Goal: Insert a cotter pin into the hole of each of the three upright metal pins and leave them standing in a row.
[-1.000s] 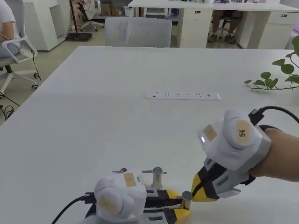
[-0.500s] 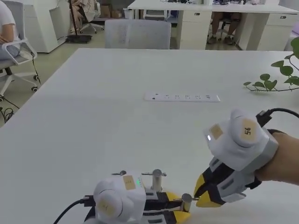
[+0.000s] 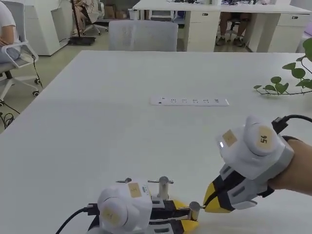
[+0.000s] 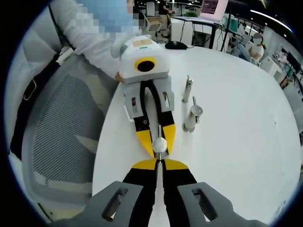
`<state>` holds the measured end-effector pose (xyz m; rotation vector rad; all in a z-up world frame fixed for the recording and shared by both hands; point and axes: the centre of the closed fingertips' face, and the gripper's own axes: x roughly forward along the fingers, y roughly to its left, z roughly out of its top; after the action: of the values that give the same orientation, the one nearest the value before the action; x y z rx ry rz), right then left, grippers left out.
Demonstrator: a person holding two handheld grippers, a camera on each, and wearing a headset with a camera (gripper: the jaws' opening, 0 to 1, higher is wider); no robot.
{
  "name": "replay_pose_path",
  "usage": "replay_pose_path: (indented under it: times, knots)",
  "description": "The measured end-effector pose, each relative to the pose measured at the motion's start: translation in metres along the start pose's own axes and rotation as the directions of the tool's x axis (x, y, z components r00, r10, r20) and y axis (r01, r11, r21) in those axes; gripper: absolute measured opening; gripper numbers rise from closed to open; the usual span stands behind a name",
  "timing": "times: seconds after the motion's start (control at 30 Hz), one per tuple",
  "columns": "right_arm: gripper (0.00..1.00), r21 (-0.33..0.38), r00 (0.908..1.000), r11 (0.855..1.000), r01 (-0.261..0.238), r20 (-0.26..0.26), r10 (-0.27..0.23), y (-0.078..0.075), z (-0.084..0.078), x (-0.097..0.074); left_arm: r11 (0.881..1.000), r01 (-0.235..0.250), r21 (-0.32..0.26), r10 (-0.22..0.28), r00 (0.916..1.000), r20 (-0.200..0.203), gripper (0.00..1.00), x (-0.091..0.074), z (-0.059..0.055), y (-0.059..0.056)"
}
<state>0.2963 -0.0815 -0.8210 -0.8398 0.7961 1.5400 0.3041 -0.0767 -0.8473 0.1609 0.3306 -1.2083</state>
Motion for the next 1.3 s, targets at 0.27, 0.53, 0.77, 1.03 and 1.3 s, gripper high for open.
replay_pose_path:
  times: [0.27, 0.53, 0.77, 1.03, 1.3]
  knots:
    - [0.06, -0.009, 1.0000, 1.000, -0.002, 0.004, 0.002, 0.000, 0.003, 0.001, 1.000, -0.001, -0.001, 0.001, 1.0000, 0.000, 0.11, 0.000, 0.000, 0.000]
    - [0.09, 0.025, 0.9999, 1.000, -0.006, 0.016, 0.005, 0.001, 0.003, 0.002, 1.000, -0.001, 0.000, 0.001, 1.0000, -0.001, 0.11, 0.000, 0.000, 0.000]
    - [0.14, 0.078, 0.9989, 0.997, 0.014, 0.044, -0.017, 0.000, -0.001, 0.000, 1.000, 0.001, 0.000, -0.001, 1.0000, -0.005, 0.11, 0.000, 0.000, 0.000]
    - [0.14, 0.115, 0.9979, 0.993, 0.022, 0.058, -0.029, 0.002, -0.006, -0.002, 1.000, 0.003, -0.008, -0.003, 0.9999, -0.013, 0.12, 0.000, 0.000, -0.001]
    - [0.15, 0.137, 0.9969, 0.990, 0.026, 0.070, -0.036, 0.002, -0.008, -0.003, 1.000, 0.007, -0.011, -0.007, 0.9998, -0.019, 0.20, -0.003, 0.001, -0.003]
